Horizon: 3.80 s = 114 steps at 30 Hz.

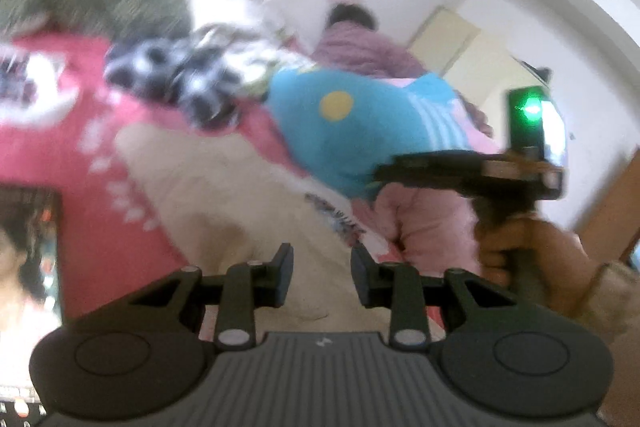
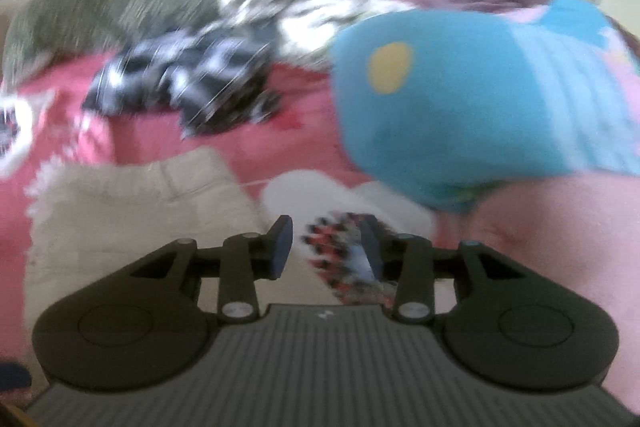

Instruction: Fold clothes

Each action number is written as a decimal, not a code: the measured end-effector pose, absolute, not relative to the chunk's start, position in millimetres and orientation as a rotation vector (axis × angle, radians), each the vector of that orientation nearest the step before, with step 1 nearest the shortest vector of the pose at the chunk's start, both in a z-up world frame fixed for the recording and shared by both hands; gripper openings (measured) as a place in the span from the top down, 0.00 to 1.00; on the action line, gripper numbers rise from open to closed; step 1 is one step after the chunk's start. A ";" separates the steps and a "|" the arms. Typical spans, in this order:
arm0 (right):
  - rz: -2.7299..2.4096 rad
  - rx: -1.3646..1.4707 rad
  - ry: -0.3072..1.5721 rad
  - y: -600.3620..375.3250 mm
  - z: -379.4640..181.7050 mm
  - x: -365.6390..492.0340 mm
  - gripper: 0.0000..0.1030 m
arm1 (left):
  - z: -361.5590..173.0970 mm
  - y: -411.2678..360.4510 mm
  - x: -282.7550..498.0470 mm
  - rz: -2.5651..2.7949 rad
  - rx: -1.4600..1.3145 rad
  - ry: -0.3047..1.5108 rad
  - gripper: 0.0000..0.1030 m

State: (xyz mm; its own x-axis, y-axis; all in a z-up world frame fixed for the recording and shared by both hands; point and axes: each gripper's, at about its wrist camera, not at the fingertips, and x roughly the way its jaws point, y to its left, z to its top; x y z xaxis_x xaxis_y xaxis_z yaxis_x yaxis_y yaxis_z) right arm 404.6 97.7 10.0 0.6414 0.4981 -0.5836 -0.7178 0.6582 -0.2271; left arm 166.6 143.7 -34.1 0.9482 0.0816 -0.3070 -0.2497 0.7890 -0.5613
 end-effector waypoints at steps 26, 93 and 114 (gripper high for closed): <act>0.738 -0.234 0.873 -68.2 -73.3 378.7 0.78 | -70.3 144.3 255.9 0.130 -0.601 0.570 0.71; 0.830 -0.220 0.765 49.4 -56.4 415.8 0.81 | -70.4 155.0 248.0 0.154 -0.677 0.552 0.73; 0.914 -0.240 0.813 124.0 -85.4 448.5 0.84 | -73.6 167.9 240.7 0.163 -0.764 0.549 0.75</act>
State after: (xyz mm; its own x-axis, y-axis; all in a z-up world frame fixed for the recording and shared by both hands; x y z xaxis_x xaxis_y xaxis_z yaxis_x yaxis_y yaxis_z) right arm 448.5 124.0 -85.4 0.3437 0.6095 -0.7144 -0.7808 0.6081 0.1432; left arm 240.7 167.9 -73.6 0.8482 -0.0549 -0.5269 -0.3337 0.7171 -0.6119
